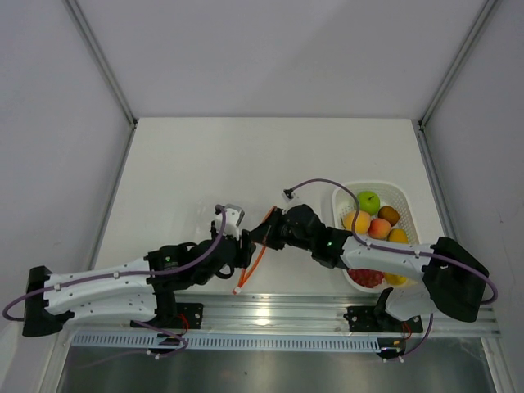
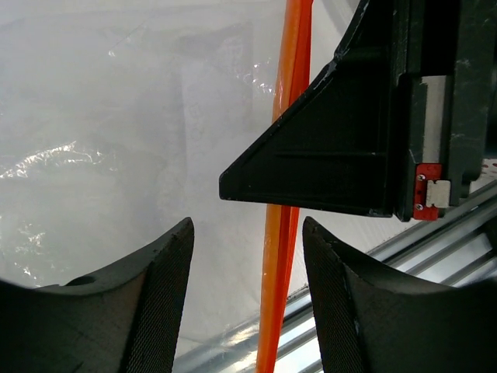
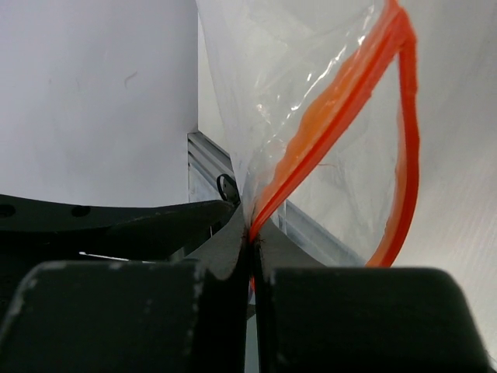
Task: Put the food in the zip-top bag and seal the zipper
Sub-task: Pick up the zipper food storage bag at the center of the board.
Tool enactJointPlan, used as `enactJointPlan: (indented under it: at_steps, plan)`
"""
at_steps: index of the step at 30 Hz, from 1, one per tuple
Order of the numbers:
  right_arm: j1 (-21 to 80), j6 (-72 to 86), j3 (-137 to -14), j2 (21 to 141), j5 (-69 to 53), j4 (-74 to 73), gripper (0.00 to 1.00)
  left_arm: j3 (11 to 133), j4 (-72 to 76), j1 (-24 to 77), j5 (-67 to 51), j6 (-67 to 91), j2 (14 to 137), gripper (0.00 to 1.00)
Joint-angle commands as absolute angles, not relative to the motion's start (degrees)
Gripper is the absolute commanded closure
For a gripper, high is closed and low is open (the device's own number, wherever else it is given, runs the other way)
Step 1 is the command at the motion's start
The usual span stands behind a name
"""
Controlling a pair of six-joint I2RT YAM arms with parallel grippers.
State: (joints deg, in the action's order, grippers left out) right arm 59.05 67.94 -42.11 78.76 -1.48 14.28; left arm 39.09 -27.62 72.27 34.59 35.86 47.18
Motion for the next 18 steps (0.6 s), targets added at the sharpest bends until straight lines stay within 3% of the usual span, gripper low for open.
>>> enactJointPlan:
  at_steps: [1,9,12,13,18]
  plan:
    - [59.4,68.2,-43.0,76.5,0.0,13.8,1.00,39.5,-24.1,72.8,35.9,34.6,50.1,0.39]
    - [59.4,67.9,-43.2,75.5,0.0,12.7,1.00,38.3,-25.0,72.8,36.3,38.7,52.4,0.43]
    - [59.6,67.1,-43.2,74.4,0.0,12.0,1.00,37.9,-25.0,72.5,36.9,39.1,52.5,0.59]
    - [59.6,67.0,-43.1,74.2,0.3,11.1,1.00,38.1,-25.0,72.5,37.0,39.2,52.6,0.70]
    - [59.6,65.6,-42.7,72.1,2.5,8.5,1.00,38.9,-24.0,70.9,35.2,38.3,53.8,0.92]
